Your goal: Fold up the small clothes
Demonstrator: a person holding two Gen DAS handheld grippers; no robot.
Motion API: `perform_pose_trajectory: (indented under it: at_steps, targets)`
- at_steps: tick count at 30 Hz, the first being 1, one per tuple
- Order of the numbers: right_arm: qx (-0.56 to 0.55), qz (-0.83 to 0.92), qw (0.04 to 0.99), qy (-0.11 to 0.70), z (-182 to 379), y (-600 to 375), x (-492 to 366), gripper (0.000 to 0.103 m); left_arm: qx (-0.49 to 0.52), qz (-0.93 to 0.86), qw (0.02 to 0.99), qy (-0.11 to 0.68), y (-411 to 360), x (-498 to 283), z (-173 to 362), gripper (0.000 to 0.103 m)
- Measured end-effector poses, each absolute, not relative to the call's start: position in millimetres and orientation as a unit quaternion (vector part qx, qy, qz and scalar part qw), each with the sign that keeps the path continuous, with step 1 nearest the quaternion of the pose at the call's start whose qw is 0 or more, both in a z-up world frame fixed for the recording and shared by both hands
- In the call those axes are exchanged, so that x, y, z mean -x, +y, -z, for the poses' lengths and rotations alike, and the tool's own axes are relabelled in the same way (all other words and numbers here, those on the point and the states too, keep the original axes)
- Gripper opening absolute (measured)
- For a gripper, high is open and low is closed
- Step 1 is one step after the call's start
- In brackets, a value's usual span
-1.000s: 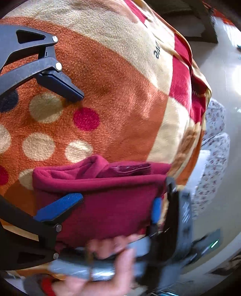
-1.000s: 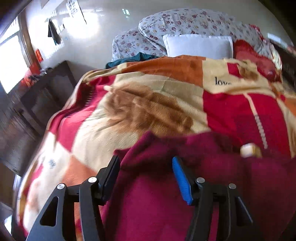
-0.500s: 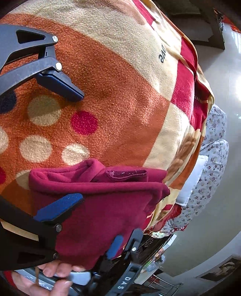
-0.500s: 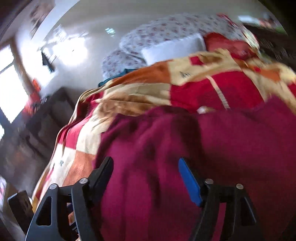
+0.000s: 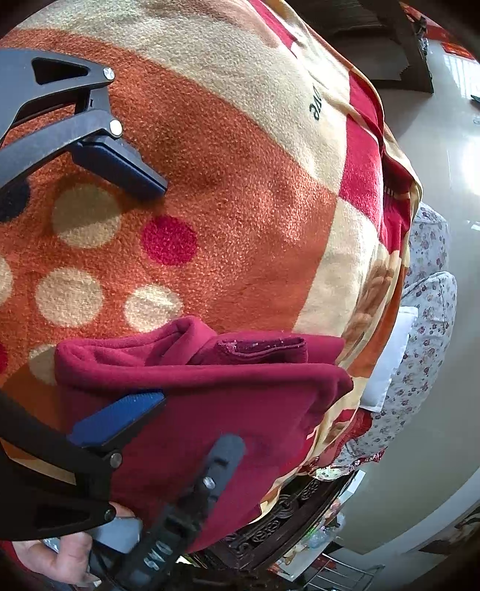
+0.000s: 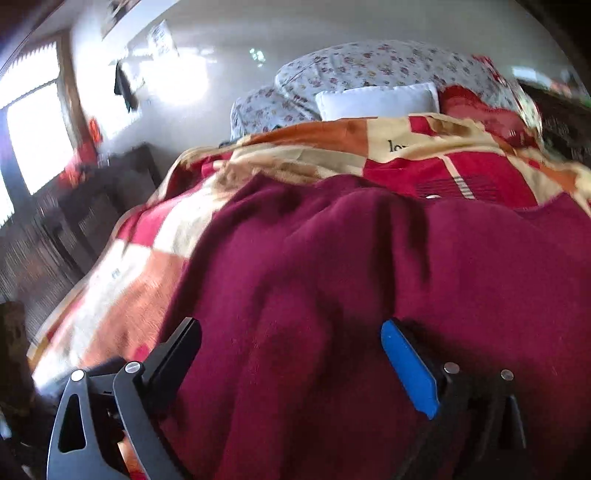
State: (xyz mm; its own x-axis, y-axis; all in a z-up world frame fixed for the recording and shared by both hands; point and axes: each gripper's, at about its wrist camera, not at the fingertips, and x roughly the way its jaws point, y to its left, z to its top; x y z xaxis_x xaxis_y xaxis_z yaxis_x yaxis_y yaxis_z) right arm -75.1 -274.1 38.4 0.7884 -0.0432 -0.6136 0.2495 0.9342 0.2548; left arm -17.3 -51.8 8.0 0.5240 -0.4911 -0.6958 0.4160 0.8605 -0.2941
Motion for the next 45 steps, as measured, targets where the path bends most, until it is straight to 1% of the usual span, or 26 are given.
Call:
perform_pose_trajectory:
  at_steps: [2,4,6,8,10,11,12,15,19,23,27,30,35,37,40,43,45]
  targets:
    - [-0.195,0.104,0.928,0.301,-45.1,-287.9,83.7,0.1,0.05,0.263,0.872,0.41,-51.7,17.5,-8.9,0.103]
    - [-0.214,0.137,0.927,0.277,-53.6,-300.7,95.3,0.1,0.077,0.275,0.873,0.395,-46.1,20.0,-13.9,0.103]
    - [-0.218,0.174,0.926,0.254,-61.8,-309.5,106.1,0.1,0.103,0.281,0.88,0.37,-40.0,24.2,-22.0,0.103]
    - [-0.215,0.199,0.928,0.232,-68.4,-317.3,115.1,0.1,0.102,0.279,0.888,0.351,-39.7,27.5,-29.2,0.103]
    - [-0.214,0.207,0.924,0.241,-68.1,-325.4,114.8,0.093,0.077,0.27,0.891,0.357,-47.0,28.4,-32.6,0.103]
    - [-0.214,0.209,0.921,0.25,-65.5,-329.1,112.7,0.082,0.064,0.268,0.892,0.359,-52.1,28.9,-34.2,0.103]
    - [-0.217,0.207,0.919,0.256,-62.5,-331.7,110.9,0.078,0.056,0.267,0.893,0.359,-55.8,29.1,-36.3,0.103]
    - [-0.228,0.201,0.917,0.26,-56.3,-335.8,108.7,0.078,0.044,0.265,0.89,0.368,-67.1,29.1,-41.6,0.103]
    - [-0.197,0.209,0.917,0.277,-45.5,-334.6,100.2,0.079,0.05,0.266,0.88,0.39,-84.2,20.3,-44.1,0.103]
    - [-0.175,0.206,0.92,0.284,-42.8,-328.7,95.0,0.088,0.046,0.266,0.881,0.39,-100.5,13.6,-43.6,0.103]
    - [-0.154,0.205,0.921,0.295,-39.7,-322.3,88.5,0.095,0.051,0.249,0.878,0.406,-102.4,1.9,-27.9,0.103]
    - [-0.146,0.204,0.921,0.297,-39.4,-318.9,86.7,0.097,0.072,0.251,0.865,0.428,-93.5,-6.0,-11.7,0.103]
    - [-0.146,0.202,0.926,0.285,-46.1,-313.6,90.7,0.097,0.08,0.288,0.858,0.417,-79.7,3.3,-12.8,0.103]
    - [-0.158,0.186,0.927,0.284,-52.6,-308.1,88.8,0.098,0.069,0.296,0.853,0.425,-76.9,2.6,-11.7,0.103]
    - [-0.175,0.152,0.927,0.294,-66.4,-292.2,77.6,0.098,0.08,0.319,0.837,0.436,-66.5,-4.3,-13.5,0.103]
    - [-0.136,0.109,0.927,0.331,-79.5,-259.9,49.0,0.097,0.077,0.33,0.831,0.442,-56.2,-10.9,-14.3,0.103]
    - [-0.103,0.091,0.919,0.37,-84.6,-238.3,20.2,0.097,0.07,0.327,0.831,0.443,-52.9,-13.9,-13.9,0.103]
